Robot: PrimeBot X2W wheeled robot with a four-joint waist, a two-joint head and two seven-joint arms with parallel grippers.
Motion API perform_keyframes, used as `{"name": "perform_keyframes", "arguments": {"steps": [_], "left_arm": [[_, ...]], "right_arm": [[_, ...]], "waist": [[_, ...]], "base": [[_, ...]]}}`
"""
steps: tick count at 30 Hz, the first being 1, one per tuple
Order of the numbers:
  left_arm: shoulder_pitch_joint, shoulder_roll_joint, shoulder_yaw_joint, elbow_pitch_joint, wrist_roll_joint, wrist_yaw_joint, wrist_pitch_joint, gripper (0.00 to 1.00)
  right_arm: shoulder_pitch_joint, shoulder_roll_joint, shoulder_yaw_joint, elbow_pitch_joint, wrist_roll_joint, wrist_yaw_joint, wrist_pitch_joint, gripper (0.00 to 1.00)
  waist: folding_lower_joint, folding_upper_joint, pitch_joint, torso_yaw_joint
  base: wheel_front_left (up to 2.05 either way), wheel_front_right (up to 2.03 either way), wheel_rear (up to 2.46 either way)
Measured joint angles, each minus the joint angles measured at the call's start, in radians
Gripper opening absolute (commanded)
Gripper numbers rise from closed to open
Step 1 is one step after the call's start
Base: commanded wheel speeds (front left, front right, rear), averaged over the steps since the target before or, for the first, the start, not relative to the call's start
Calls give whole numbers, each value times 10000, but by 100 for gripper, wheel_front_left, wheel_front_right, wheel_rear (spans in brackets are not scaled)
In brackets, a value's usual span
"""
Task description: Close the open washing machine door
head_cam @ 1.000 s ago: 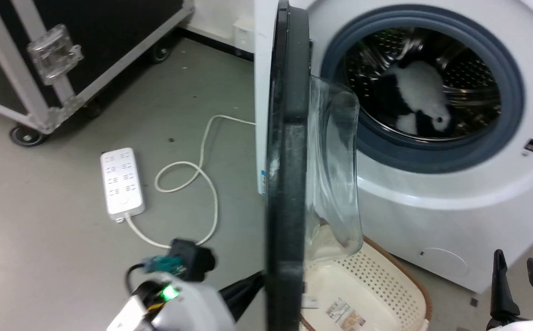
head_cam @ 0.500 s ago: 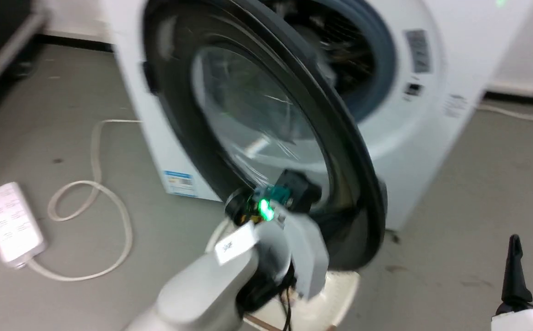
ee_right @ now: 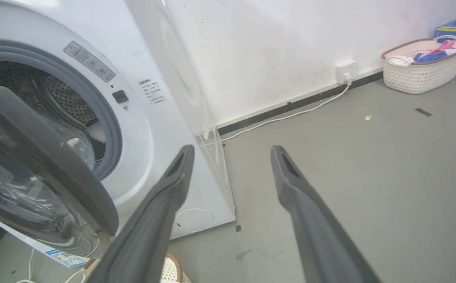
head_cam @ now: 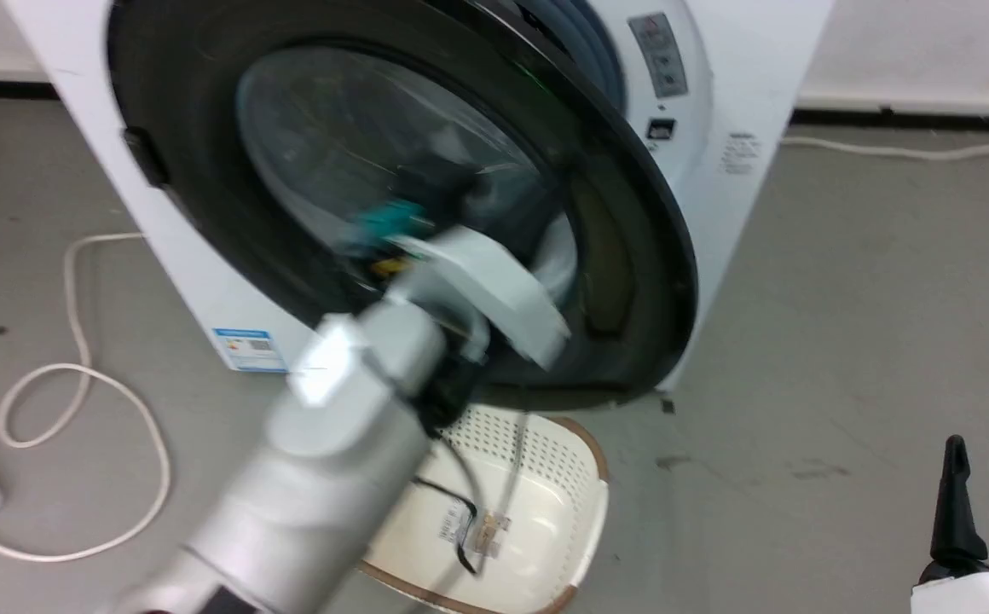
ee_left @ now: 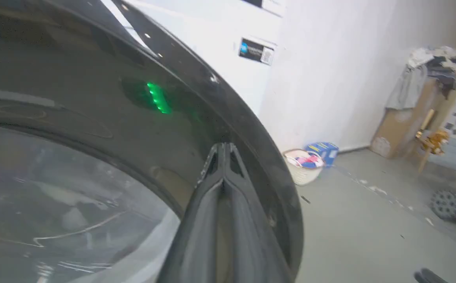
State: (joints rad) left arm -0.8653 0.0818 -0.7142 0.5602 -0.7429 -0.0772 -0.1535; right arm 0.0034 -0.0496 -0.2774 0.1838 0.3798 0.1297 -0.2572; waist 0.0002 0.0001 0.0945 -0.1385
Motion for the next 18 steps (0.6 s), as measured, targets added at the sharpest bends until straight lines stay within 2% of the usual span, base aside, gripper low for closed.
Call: {"name": "perform_keyframes", "arguments": {"steps": [3, 6, 11, 13, 15, 18], "left_arm": [[-42, 466, 974, -391, 17, 719, -786, 0], [154, 1239, 2127, -1216, 343, 1494, -1026, 0], [2359, 2138, 4178, -3227, 1733, 2686, -1041, 0], [3583, 2251, 4650, -3657, 2092, 2924, -1039, 0], [4606, 2303, 4842, -3837, 2249, 2936, -1039, 0], [5642, 2336, 4650, -3720, 2288, 2606, -1035, 0]], "right_arm": [[15, 0, 107, -6, 0, 0, 0, 100], [34, 2, 291, -23, -2, 0, 0, 100], [58, 2, 543, -92, -10, 0, 0, 100], [108, 6, 606, -115, -19, 0, -2, 100], [143, 2, 627, -144, -19, 0, 0, 100], [253, 2, 667, -178, -21, 0, 0, 100]], "waist": [[-3, 0, -249, 287], [-2, 0, -492, 538], [-2, 0, -815, 784], [-3, -1, -897, 810], [-2, -1, -943, 824], [-3, -1, -1003, 880]], "base": [[0, 0, 0], [0, 0, 0], [0, 0, 0], [0, 0, 0], [0, 0, 0], [0, 0, 0]]}}
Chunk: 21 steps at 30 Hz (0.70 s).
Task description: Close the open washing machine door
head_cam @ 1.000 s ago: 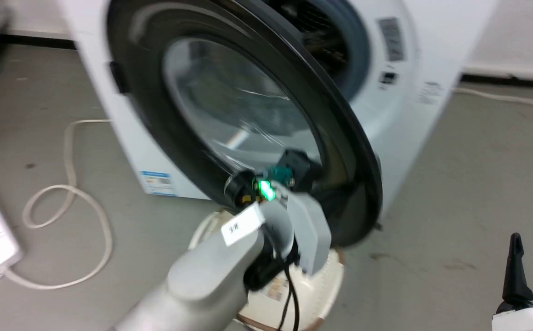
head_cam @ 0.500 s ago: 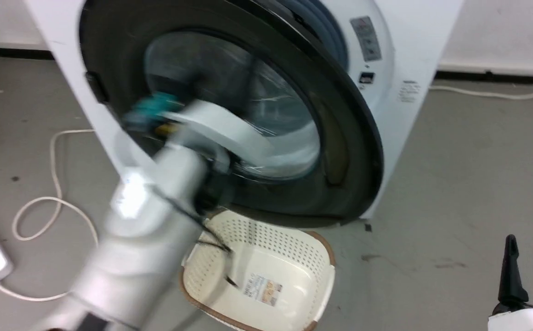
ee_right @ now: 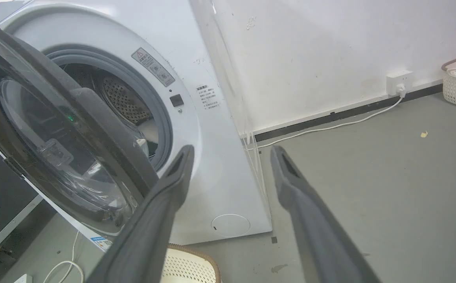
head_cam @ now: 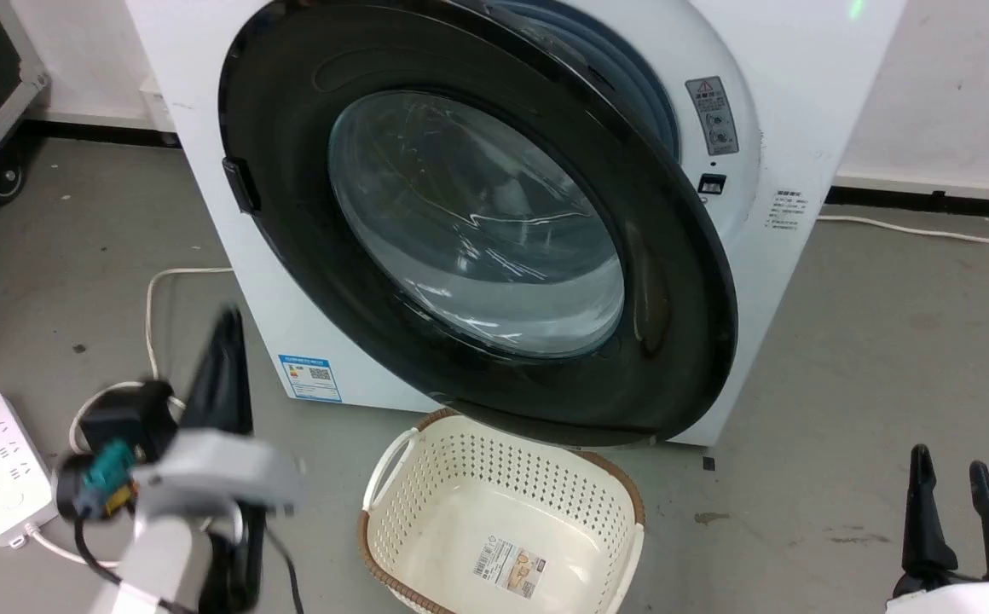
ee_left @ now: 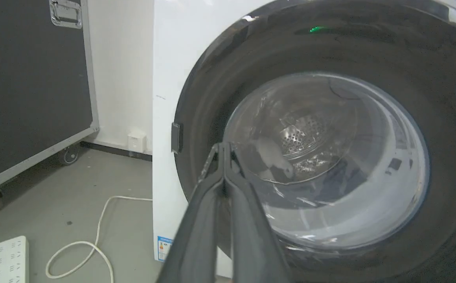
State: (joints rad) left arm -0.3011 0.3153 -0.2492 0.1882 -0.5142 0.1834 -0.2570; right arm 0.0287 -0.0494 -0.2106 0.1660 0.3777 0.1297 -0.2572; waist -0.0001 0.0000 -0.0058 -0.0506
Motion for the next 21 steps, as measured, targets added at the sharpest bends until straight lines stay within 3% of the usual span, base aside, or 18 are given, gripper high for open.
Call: {"name": "perform_keyframes", "arguments": {"steps": [2, 5, 6, 7, 8, 9, 10, 14, 17, 18, 19, 21], "left_arm": [[688, 73, -268, 328, -290, -462, 261, 0], [902, 127, -401, 458, -431, -654, 462, 0], [978, 130, -410, 483, -449, -692, 497, 31], [1046, 127, -389, 502, -453, -675, 499, 76], [1111, 123, -355, 516, -514, -637, 497, 100], [1261, 121, -299, 491, -525, -539, 435, 100], [1309, 111, -309, 382, -504, -508, 343, 100], [1336, 105, -284, 171, -407, -407, 261, 100], [1383, 107, -290, 35, -357, -322, 230, 100], [1385, 102, -303, 2, -324, -290, 226, 100], [1397, 90, -320, -27, -322, -255, 228, 100], [1398, 79, -347, -86, -313, -234, 228, 100]], "right_arm": [[103, 0, 54, -2, 0, 0, 0, 100], [104, 0, 82, -2, 2, 0, 0, 100], [105, 0, 104, -2, 2, 0, 0, 100], [110, 0, 125, -2, 4, 0, 0, 100], [121, 0, 150, -2, 4, 0, 0, 100], [139, 0, 190, -23, 4, 0, 0, 100], [143, 0, 146, -136, -50, 0, 0, 0], [116, -8, 334, -654, -614, 0, 0, 0], [-140, -40, 1352, -1097, -1336, 0, 153, 0], [-316, -38, 1894, -1149, -1572, 0, 466, 0], [-919, -2, 3333, -775, -2142, 2, 2174, 0], [-1320, 25, 3845, -332, -2458, 17, 3170, 0]], "waist": [[0, 0, -56, 65], [0, 0, -79, 97], [0, 0, -88, 103], [0, 0, -98, 109], [0, 0, -106, 115], [1, 0, -127, 138], [0, 0, -143, 172], [0, 0, -139, 169], [0, 0, -86, 125], [1, 0, -51, 112], [2, 0, 41, 89], [1, 0, 143, 104]], "base": [[0, 0, 0], [0, 0, 0], [0, 0, 0], [0, 0, 0], [0, 0, 0], [0, 0, 0], [0, 0, 0], [0, 0, 0], [0, 0, 0], [0, 0, 0], [0, 0, 0], [0, 0, 0]]}}
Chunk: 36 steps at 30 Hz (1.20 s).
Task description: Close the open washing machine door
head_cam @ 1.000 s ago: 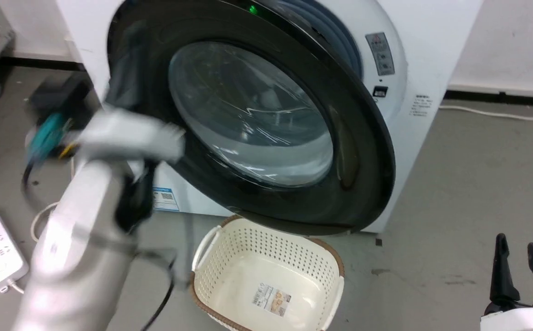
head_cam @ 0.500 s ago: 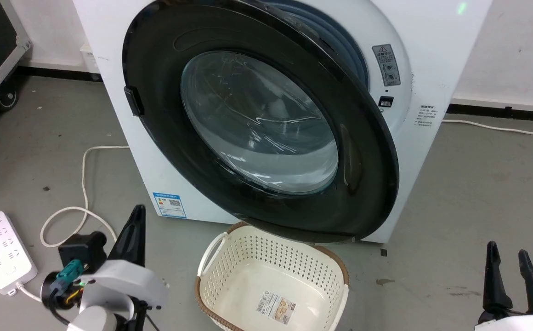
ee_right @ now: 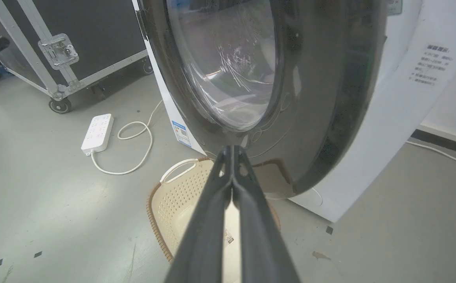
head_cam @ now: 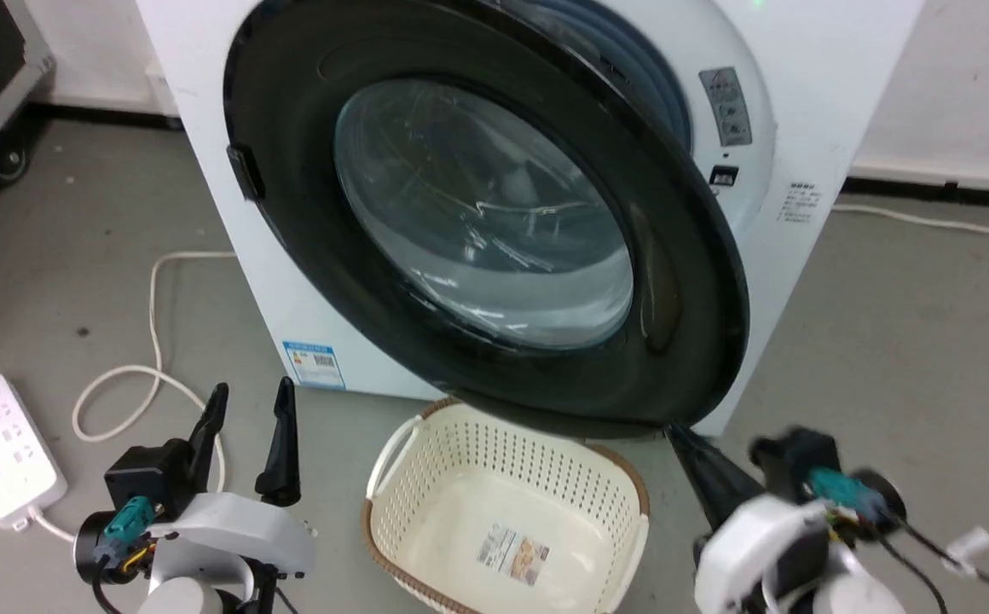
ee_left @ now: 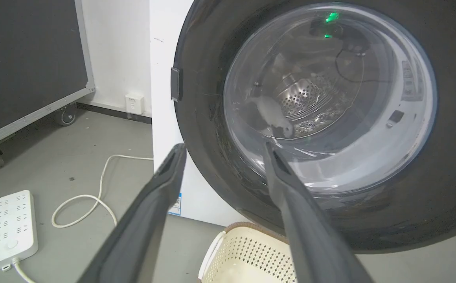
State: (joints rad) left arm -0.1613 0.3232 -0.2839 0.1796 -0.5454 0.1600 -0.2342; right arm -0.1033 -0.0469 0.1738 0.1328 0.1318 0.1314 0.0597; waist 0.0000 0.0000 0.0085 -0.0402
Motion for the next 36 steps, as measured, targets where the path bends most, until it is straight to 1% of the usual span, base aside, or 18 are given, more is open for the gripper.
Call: {"name": "perform_keyframes", "arguments": {"steps": [3, 4, 6, 12, 13, 14, 17, 18, 19, 20, 22, 24, 25, 26, 27, 29, 33, 36], "left_arm": [[-24, -73, -44, -56, 2, 50, 4, 100], [-60, -155, -65, -113, 10, 77, 0, 100], [-109, -221, -81, -123, 12, 104, 0, 100], [-384, -295, -105, -104, 13, 128, -44, 100], [-527, -332, -125, -94, 27, 107, -59, 100], [-527, -332, -125, -94, 27, 107, -59, 100], [-810, -451, -167, -82, 77, 40, -104, 100], [-989, -558, -184, -94, 130, 40, -132, 100], [-989, -558, -184, -94, 130, 40, -132, 100], [-1168, -644, -198, -105, 180, 40, -136, 100], [-1319, -702, -192, -111, 245, 40, -144, 100], [-1381, -734, -190, -111, 251, 36, -146, 100], [-1490, -800, -194, -113, 278, -13, -148, 100], [-1490, -800, -194, -113, 278, -13, -148, 100], [-1559, -836, -182, -113, 336, -50, -176, 100], [-1613, -863, -150, -102, 360, -52, -203, 100], [-1657, -915, -107, -98, 441, -58, -219, 100], [-1662, -922, -50, -46, 529, -61, -219, 100]], "right_arm": [[-675, -6, 50, 564, -351, 0, 410, 0], [-1317, -4, -462, 1220, -449, 0, 353, 0], [-1666, -12, -936, 1707, -504, 0, 205, 0], [-2629, -33, -1927, 2704, -731, 8, -178, 0], [-3007, -136, -2263, 2976, -780, 8, -311, 0], [-3007, -136, -2263, 2976, -780, 8, -311, 0], [-3597, -403, -2826, 3371, -905, 8, -487, 0], [-4054, -573, -3152, 3601, -974, 4, -727, 0], [-4054, -573, -3152, 3601, -974, 4, -727, 0], [-4545, -740, -3436, 3889, -1047, 2, -926, 0], [-5037, -861, -3743, 4196, -1158, 2, -1175, 0], [-5265, -888, -3921, 4330, -1189, 2, -1323, 0], [-5706, -911, -4312, 4560, -1229, 2, -1603, 0], [-5706, -911, -4312, 4560, -1229, 2, -1603, 0], [-6125, -915, -4592, 4759, -1243, 2, -1837, 0], [-6469, -915, -4782, 4932, -1283, 2, -2065, 0], [-6644, -934, -5118, 5277, -1321, 4, -2437, 0], [-6660, -876, -5233, 5430, -1310, 2, -2614, 0]], "waist": [[1, 0, 205, 99], [1, 0, 437, 237], [2, 0, 598, 340], [2, 0, 1076, 628], [1, 0, 1264, 713], [1, 0, 1264, 713], [2, 0, 1571, 862], [1, 0, 1807, 963], [1, 0, 1807, 963], [1, 0, 2070, 1054], [1, 0, 2347, 1146], [2, 0, 2481, 1190], [1, 0, 2746, 1279], [1, 0, 2746, 1279], [2, 0, 2997, 1360], [1, 0, 3223, 1423], [0, 0, 3545, 1488], [1, 0, 3530, 1461]], "base": [[0, 0, 0], [0, 0, 0], [0, 0, 0], [0, 0, 0], [0, 0, 0], [0, 0, 0], [0, 0, 0], [0, 0, 0], [0, 0, 0], [0, 0, 0], [0, 0, 0], [0, 0, 0], [0, 0, 0], [0, 0, 0], [0, 0, 0], [0, 0, 0], [0, 0, 0], [0, 0, 0]]}}
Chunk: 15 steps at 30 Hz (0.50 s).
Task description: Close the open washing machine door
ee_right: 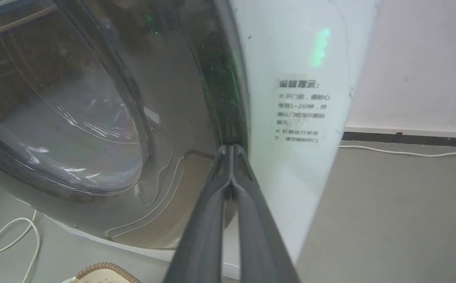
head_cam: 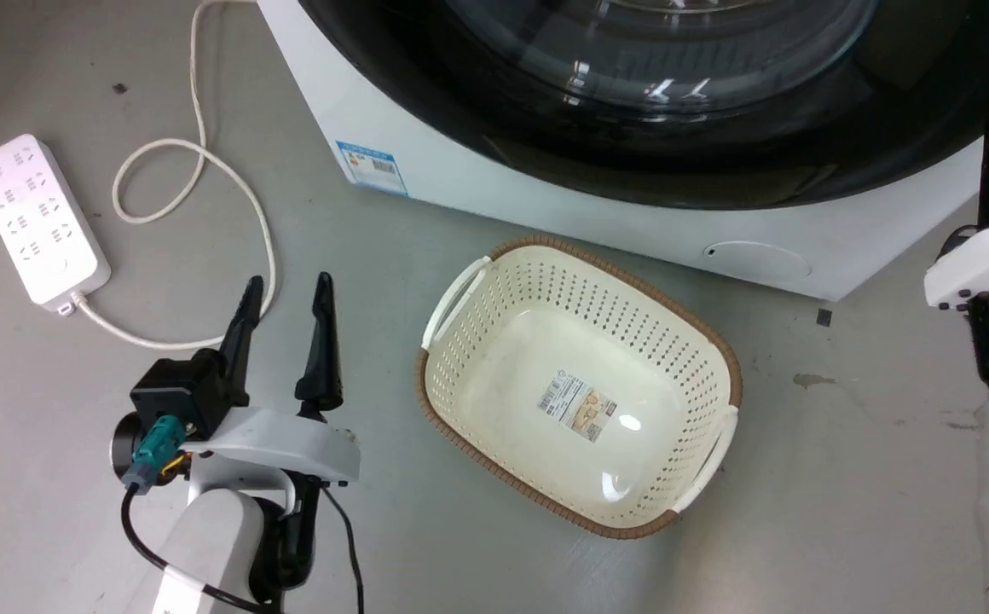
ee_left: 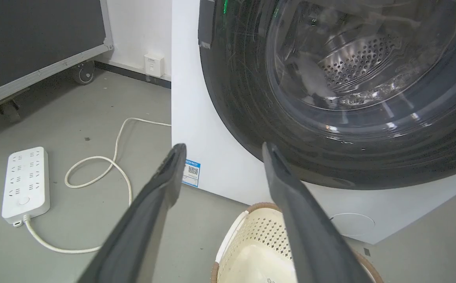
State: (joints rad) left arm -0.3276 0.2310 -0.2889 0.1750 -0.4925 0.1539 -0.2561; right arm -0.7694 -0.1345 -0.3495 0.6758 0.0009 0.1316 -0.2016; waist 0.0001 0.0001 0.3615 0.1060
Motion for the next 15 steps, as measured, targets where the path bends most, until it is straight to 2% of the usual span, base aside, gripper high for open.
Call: {"name": "perform_keyframes", "arguments": {"steps": [5, 7, 15], "left_arm": [[2, 23, 159, 69, 140, -73, 0, 100], [44, 65, 295, 29, 326, -75, -2, 100], [726, 169, 385, 12, 594, -228, -2, 100]], "right_arm": [[12, 228, 132, -583, 205, -2, -393, 0], [448, 380, 341, -1593, 343, -2, -516, 0], [3765, 782, 1319, -3678, 612, -2, -527, 0]], "waist": [[0, 0, -371, -140], [0, 0, -812, -304], [-3, 0, -2214, -970]], "base": [[0, 0, 0], [0, 0, 0], [0, 0, 0]]}}
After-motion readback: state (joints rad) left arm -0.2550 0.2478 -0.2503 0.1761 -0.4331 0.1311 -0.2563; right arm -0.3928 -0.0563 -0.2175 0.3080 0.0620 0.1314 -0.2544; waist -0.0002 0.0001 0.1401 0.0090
